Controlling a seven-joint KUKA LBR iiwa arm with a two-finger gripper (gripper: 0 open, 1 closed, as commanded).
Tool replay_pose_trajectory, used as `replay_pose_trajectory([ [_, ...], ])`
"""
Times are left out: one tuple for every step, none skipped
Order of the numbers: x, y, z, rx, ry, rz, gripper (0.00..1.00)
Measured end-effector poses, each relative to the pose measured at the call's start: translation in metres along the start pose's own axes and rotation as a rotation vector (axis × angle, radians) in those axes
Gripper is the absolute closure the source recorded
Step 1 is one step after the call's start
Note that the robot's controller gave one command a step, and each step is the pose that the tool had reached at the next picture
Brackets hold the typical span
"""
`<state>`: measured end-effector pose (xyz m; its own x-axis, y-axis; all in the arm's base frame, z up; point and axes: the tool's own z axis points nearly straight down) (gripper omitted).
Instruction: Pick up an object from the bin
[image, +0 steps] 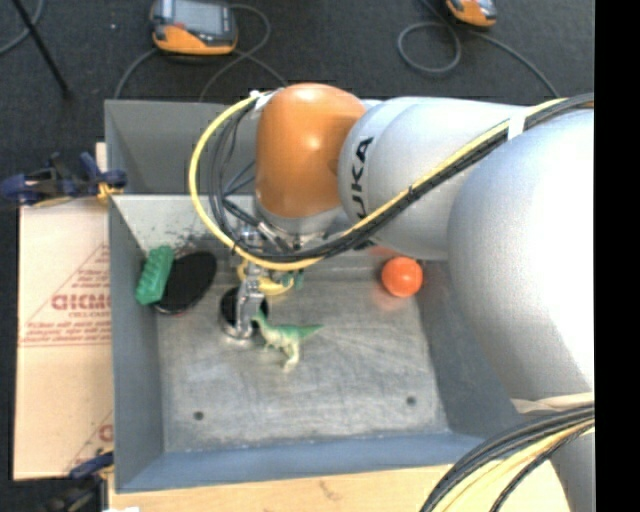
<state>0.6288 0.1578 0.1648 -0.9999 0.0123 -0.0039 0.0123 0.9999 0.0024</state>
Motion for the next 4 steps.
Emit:
replay_pose_trajectory([
  [0.0,0.0,0.0,0.0,0.0,0.0,0.0],
  [0.0,-0.038,0.038,-0.001,-0.009,-0.045,0.0],
  [-0.009,-0.066,0.078,-0.002,-0.008,0.044,0.0],
  [-0.012,-0.063,0.078,0.003,-0.015,-0.075,0.0],
])
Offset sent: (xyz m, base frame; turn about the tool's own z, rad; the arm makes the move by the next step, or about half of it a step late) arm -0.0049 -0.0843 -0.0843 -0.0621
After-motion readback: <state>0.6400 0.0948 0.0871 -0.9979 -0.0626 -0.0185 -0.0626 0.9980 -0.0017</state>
